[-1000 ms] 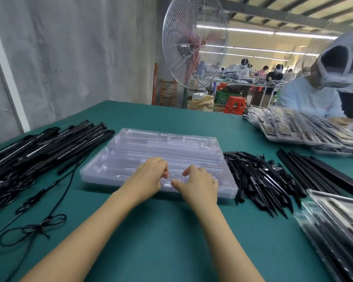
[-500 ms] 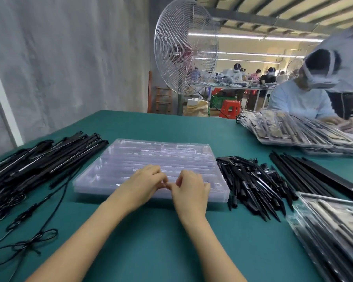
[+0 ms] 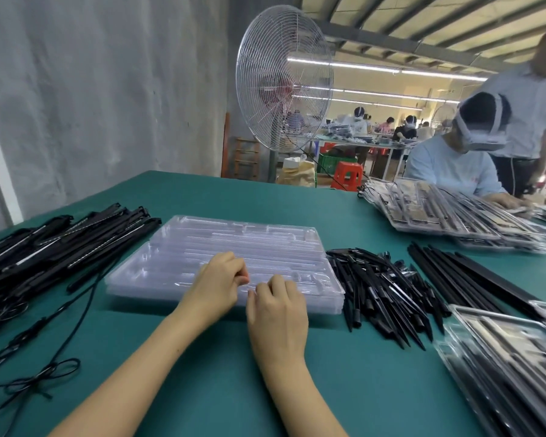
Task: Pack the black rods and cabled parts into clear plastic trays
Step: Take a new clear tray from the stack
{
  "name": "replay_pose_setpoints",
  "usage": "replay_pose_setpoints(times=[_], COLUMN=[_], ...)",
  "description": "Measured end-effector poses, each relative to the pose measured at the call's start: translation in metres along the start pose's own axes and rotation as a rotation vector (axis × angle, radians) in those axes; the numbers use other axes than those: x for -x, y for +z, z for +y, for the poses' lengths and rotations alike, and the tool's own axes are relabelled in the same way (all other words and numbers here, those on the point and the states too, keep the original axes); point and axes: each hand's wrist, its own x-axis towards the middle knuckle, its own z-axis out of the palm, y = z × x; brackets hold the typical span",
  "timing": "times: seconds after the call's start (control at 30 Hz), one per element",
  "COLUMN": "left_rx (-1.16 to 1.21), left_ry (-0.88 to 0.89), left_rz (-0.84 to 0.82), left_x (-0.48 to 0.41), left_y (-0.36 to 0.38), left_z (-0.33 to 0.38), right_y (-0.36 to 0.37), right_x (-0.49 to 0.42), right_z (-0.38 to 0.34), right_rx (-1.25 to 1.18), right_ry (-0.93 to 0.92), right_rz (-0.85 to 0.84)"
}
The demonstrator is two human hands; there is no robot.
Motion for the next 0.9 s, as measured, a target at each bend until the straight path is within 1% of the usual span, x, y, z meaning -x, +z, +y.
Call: replay_pose_setpoints(times=[0.07, 0.17, 0.2, 0.27, 0.33, 0.37, 0.43, 0.47, 0.5, 0.57, 0.6, 0.67, 0.73, 0.8, 0.9], left_rx=[0.024, 0.116, 0.128, 0.112, 0.100, 0.103, 0.114, 0.108, 0.093, 0.056, 0.031, -0.011, -0.015, -0.006, 0.009], left_ry=[-0.017, -0.031, -0.014, 0.027, 0.042, 0.047, 0.064, 0.077, 0.091, 0.130, 0.161, 0.214, 0.224, 0.221, 0.207], left_rz=[0.049, 0.278, 0.299, 0.244, 0.210, 0.233, 0.287, 0.294, 0.295, 0.312, 0.332, 0.370, 0.394, 0.419, 0.471], left_x=[-0.001, -0.015, -0.018, -0.016, -0.011, -0.010, -0.010, -0.010, -0.010, -0.010, -0.010, -0.012, -0.014, -0.014, -0.015], left_y=[-0.004, -0.024, -0.030, -0.035, -0.034, -0.034, -0.036, -0.037, -0.038, -0.040, -0.042, -0.045, -0.047, -0.046, -0.046], left_z=[0.006, 0.013, 0.014, 0.017, 0.017, 0.017, 0.018, 0.019, 0.020, 0.023, 0.024, 0.026, 0.027, 0.027, 0.027], right_y=[0.003, 0.005, 0.007, 0.008, 0.007, 0.008, 0.015, 0.017, 0.018, 0.024, 0.028, 0.037, 0.042, 0.046, 0.050], right_x=[0.002, 0.004, 0.003, -0.003, -0.016, -0.026, -0.044, -0.053, -0.062, -0.072, -0.073, -0.072, -0.072, -0.077, -0.086], right_z=[0.001, 0.004, 0.005, 0.009, 0.016, 0.018, 0.027, 0.030, 0.031, 0.034, 0.037, 0.044, 0.049, 0.048, 0.040], right_rx=[-0.025, -0.021, -0.031, -0.061, -0.057, -0.054, -0.024, 0.033, 0.112, 0.206, 0.186, 0.065, 0.019, 0.099, 0.266], right_ry=[-0.001, 0.005, 0.019, 0.047, 0.129, 0.202, 0.260, 0.244, 0.182, 0.059, 0.045, 0.112, 0.136, 0.100, 0.069], right_rz=[-0.022, -0.100, -0.123, -0.156, -0.234, -0.335, -0.582, -0.666, -0.702, -0.716, -0.750, -0.832, -0.823, -0.796, -0.866])
